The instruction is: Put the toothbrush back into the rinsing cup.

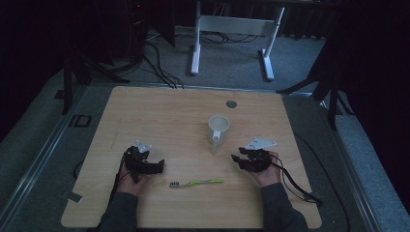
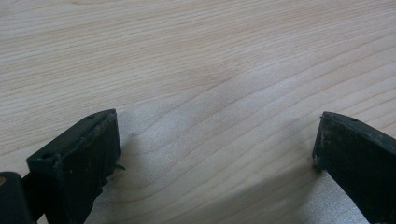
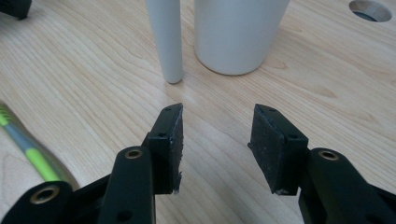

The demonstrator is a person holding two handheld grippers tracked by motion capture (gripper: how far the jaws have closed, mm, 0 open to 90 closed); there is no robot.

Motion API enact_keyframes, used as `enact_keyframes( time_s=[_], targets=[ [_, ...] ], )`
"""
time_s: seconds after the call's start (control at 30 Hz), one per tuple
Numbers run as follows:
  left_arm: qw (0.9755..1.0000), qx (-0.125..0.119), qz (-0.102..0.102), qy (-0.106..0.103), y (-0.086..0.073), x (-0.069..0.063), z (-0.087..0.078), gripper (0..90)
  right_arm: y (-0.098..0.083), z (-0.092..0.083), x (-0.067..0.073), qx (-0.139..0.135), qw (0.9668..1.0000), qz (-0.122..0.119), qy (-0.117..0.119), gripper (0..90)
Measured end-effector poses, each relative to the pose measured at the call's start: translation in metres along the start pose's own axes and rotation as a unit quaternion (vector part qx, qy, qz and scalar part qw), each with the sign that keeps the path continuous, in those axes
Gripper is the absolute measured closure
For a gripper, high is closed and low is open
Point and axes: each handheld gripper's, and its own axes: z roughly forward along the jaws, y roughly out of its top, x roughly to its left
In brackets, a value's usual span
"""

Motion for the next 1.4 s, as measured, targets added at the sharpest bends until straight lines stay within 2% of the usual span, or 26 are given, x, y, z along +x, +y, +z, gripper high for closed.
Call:
enact_keyframes(
  time_s=[0.23, 0.43, 1.4],
  targets=[
    [1.0000, 0.000, 0.000, 0.000, 0.000, 0.000, 0.000, 1.8, 0.002, -0.007, -0.001, -0.005, 0.9999, 0.001, 0.011, 53.3],
    [1.0000, 0.000, 0.000, 0.000, 0.000, 0.000, 0.000, 1.8, 0.011, -0.015, 0.007, -0.007, 0.9997, -0.019, 0.013, 53.3],
    [1.0000, 0.000, 0.000, 0.000, 0.000, 0.000, 0.000, 1.8, 0.039, -0.019, 0.031, -0.008, 0.9970, -0.065, 0.042, 53.5]
  ],
)
